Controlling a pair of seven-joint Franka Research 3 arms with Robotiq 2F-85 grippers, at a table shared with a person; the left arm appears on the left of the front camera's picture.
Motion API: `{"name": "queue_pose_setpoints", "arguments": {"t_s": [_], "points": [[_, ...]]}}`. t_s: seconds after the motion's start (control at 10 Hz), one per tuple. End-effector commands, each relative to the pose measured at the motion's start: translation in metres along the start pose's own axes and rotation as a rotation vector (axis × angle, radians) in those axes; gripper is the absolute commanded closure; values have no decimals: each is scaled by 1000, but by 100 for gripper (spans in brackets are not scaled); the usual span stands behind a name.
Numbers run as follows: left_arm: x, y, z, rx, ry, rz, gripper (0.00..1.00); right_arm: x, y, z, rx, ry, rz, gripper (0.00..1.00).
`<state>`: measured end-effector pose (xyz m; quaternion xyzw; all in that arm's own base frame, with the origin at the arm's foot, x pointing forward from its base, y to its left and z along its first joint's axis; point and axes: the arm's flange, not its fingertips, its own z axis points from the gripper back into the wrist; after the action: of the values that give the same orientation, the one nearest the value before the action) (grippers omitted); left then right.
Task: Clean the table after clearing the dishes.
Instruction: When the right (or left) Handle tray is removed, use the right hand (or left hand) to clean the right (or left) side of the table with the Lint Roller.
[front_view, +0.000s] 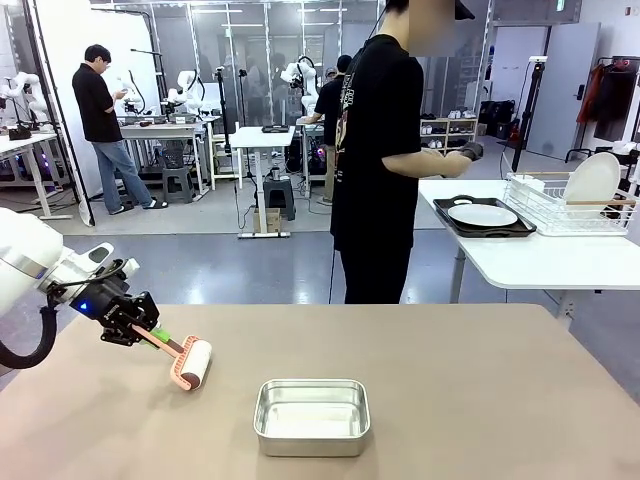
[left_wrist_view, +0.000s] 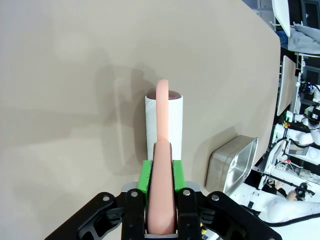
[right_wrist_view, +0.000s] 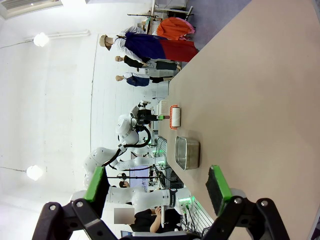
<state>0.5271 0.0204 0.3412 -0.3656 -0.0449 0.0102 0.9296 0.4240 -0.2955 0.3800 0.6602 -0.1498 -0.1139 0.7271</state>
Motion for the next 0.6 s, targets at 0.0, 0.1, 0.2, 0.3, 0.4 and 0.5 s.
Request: {"name": "queue_pose_setpoints", "arguments": {"t_s": [0.0, 0.1, 0.2, 0.3, 0.4, 0.5], "points": [[-1, 0, -4, 5, -11, 19, 79, -3, 3, 0, -10, 4, -1, 0], [0, 0, 0, 0, 0, 0, 79, -3, 3, 0, -10, 4, -1, 0], [5, 3, 1, -25, -12, -35, 79, -3, 3, 0, -10, 4, -1, 0], [5, 8, 6, -50, -12, -63, 79, -3, 3, 0, -10, 4, -1, 0], [5, 14, 13, -46, -25, -79, 79, -3, 3, 0, -10, 4, -1, 0], [8, 25, 19, -58, -23, -96, 79, -3, 3, 0, -10, 4, -1, 0]]}}
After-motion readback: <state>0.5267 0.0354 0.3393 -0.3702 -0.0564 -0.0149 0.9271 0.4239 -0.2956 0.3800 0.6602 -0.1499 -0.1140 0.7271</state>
